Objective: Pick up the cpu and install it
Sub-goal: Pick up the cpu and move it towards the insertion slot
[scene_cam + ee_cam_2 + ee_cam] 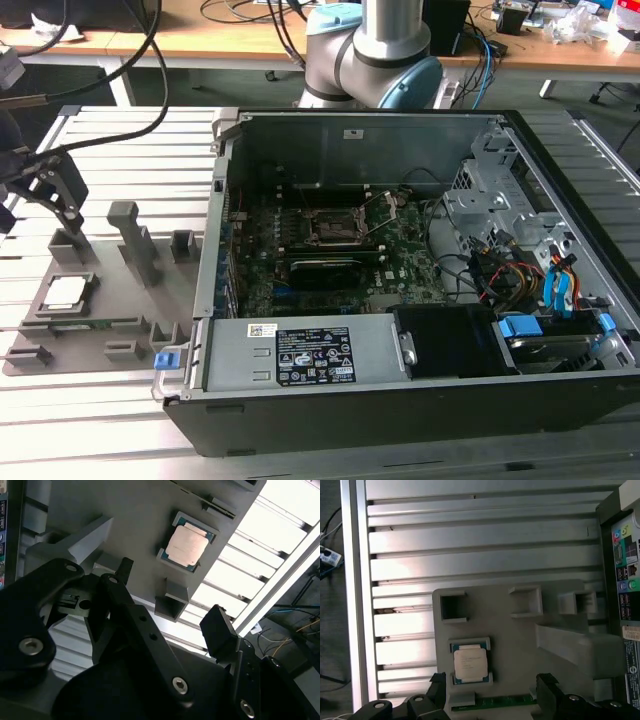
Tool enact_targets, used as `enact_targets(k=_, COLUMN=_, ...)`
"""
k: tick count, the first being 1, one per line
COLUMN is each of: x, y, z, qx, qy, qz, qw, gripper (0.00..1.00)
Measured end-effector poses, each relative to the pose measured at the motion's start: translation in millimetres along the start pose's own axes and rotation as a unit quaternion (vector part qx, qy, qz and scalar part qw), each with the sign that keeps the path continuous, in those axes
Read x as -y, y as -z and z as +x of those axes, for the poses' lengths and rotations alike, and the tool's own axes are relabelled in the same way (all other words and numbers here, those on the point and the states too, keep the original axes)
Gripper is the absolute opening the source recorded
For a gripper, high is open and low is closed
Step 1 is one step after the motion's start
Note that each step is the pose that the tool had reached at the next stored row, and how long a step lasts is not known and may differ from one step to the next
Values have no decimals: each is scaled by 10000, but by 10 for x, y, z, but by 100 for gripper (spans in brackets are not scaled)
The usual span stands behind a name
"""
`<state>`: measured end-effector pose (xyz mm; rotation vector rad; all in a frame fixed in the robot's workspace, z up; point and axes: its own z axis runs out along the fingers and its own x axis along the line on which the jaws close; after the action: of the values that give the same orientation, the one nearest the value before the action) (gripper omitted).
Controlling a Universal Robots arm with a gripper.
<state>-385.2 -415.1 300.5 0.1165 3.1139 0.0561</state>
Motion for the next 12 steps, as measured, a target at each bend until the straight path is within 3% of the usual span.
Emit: enact_targets(k=12, x=6, y=-163, z=4, qx=0, qy=0, qz=0, qw=10000, gripper=81)
